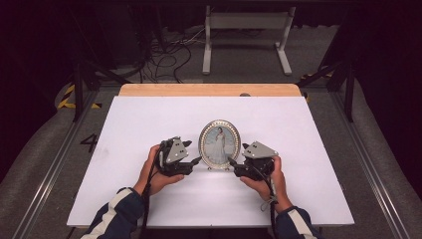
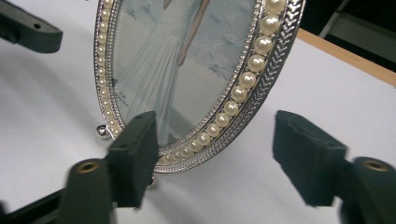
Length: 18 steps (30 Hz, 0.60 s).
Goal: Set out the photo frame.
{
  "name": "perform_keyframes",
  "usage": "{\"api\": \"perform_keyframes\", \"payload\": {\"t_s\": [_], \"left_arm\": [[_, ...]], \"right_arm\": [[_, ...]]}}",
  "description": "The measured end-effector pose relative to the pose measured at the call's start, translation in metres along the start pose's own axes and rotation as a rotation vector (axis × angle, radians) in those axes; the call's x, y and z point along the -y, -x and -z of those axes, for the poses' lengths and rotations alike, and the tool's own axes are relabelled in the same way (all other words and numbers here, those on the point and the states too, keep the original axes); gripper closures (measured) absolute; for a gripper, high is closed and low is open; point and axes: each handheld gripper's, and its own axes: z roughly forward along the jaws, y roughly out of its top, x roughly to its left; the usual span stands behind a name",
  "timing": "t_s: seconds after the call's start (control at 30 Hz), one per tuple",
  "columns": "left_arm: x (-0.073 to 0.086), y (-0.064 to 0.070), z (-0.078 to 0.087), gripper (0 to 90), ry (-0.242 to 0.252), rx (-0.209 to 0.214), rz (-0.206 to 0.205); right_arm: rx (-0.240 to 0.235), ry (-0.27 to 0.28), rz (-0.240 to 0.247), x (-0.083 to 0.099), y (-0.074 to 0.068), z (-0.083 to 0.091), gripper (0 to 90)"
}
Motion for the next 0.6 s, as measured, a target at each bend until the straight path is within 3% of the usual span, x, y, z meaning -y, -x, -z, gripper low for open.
{"api": "perform_keyframes", "payload": {"t_s": [0.23, 0.4, 0.6], "left_arm": [[0.0000, 0.0014, 0.0014, 24.7, -0.014, 0.007, -0.004], [0.0011, 0.0013, 0.0029, 17.4, -0.021, 0.000, 0.004], [0.0054, 0.0015, 0.0039, 12.7, -0.022, 0.030, -0.005]], "right_arm": [[0.017, -0.017, 0.029, 0.0015, -0.0010, 0.0010, 21.0], [0.003, -0.028, 0.046, 0.0019, -0.0028, 0.0023, 18.8], [-0.019, -0.038, 0.070, 0.0022, -0.0062, 0.0030, 14.4]]}}
